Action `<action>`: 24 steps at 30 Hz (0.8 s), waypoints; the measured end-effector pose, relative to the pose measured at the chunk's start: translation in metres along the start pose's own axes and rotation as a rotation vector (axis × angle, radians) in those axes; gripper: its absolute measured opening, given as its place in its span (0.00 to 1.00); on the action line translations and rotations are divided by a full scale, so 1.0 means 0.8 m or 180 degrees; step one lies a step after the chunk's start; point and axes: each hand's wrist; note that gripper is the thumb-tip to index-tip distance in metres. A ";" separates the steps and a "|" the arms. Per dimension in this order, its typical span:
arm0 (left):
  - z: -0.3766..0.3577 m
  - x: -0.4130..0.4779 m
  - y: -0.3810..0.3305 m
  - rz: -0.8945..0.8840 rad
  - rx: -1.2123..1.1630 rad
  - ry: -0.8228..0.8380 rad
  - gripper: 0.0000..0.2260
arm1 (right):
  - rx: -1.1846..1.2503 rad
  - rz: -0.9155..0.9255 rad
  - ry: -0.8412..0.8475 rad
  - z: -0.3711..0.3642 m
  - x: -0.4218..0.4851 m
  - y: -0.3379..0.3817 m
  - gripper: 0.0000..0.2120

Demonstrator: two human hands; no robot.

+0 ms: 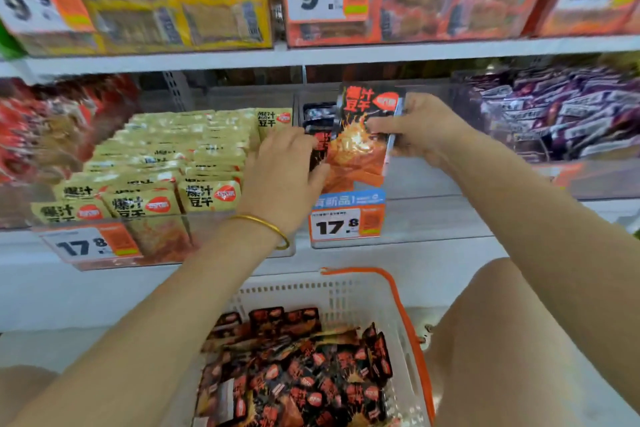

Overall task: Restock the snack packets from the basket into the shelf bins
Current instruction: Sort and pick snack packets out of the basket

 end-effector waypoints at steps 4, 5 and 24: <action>-0.028 -0.008 0.006 0.0066 0.0390 0.0466 0.20 | -0.0516 -0.0411 0.0169 -0.040 0.054 -0.029 0.09; -0.032 -0.011 0.009 0.0055 0.0407 0.0454 0.21 | -0.0639 -0.0510 0.0180 -0.048 0.063 -0.036 0.08; -0.033 -0.016 0.015 -0.0020 0.0373 0.0460 0.22 | -0.2106 -0.0331 -0.0870 -0.074 0.106 -0.054 0.20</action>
Point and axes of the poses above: each hand's wrist, its own x-axis towards the middle knuckle, its own z-axis out of the back of the hand, y = z × x, and after that the axes turned 11 degrees about -z, right-handed
